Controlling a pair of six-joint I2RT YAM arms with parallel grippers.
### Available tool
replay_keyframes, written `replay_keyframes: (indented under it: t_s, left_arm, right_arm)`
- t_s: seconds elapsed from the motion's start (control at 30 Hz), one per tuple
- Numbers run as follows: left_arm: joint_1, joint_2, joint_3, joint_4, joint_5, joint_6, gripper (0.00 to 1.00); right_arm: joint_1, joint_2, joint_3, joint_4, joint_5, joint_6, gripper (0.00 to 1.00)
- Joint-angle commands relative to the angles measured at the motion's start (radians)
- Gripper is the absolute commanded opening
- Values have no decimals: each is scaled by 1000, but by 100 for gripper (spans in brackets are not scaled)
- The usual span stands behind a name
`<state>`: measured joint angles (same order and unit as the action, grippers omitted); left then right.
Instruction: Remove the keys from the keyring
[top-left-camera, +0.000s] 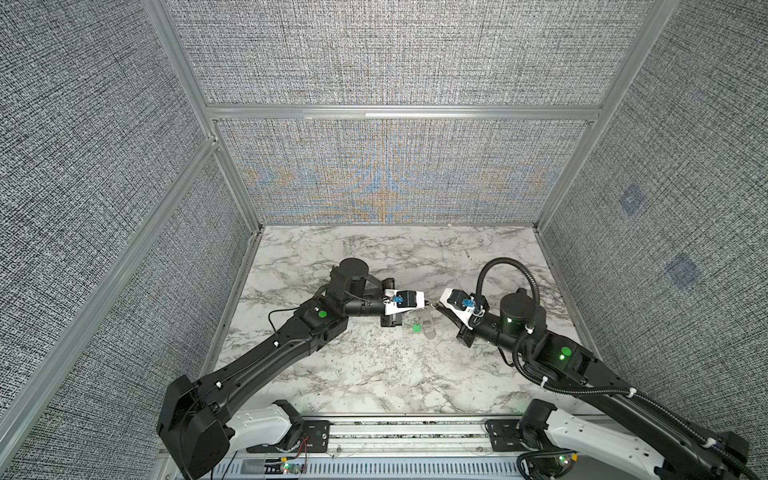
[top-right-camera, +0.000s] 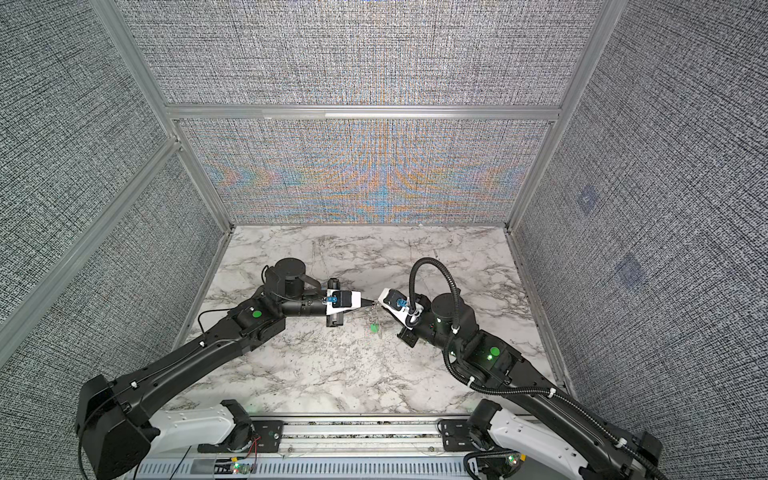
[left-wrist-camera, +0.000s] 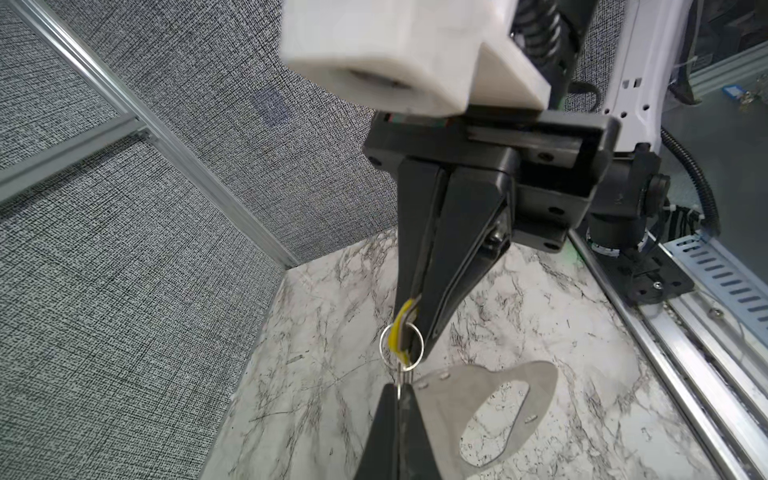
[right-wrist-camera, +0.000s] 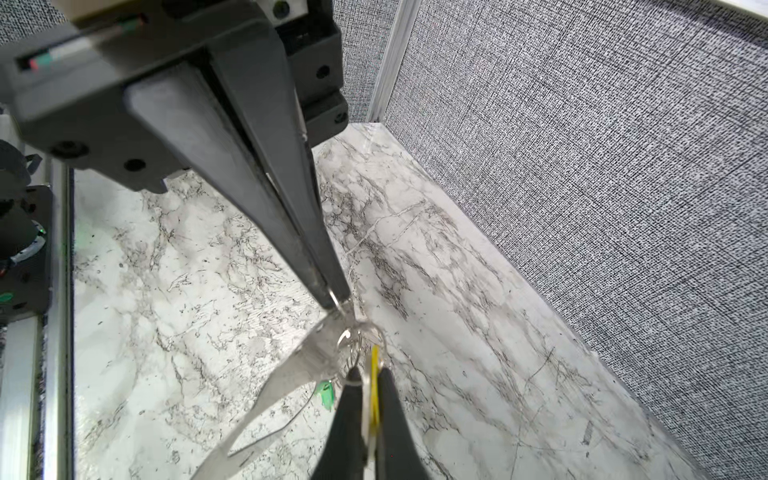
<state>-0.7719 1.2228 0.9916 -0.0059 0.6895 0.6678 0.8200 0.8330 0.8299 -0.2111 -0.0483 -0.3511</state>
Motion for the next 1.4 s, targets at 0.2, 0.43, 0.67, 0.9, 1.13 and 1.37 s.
replay_keyframes:
  t_s: [0.2,0.43,0.67,0.9,1.13,1.37]
  left_arm:
    - [-39,3,7,-67,-123,122,0]
    - [-57,7,13,-102,-165,163,0]
    - [-58,-2,19,-133,-125,190,0]
    - [-58,-2,28,-186,-44,216,0]
    - [-58,3,47,-241,12,243,0]
    - [-58,16,65,-263,61,248,0]
  right_arm:
    - [0,34,55,-52,-47,-12,0]
    - [1,51,76,-78,-64,-6,0]
    - [-1,50,81,-146,-6,-43,0]
    - [-12,40,88,-193,31,-72,0]
    - [-21,43,87,-205,38,-91,0]
    - [-33,52,87,-220,34,-113,0]
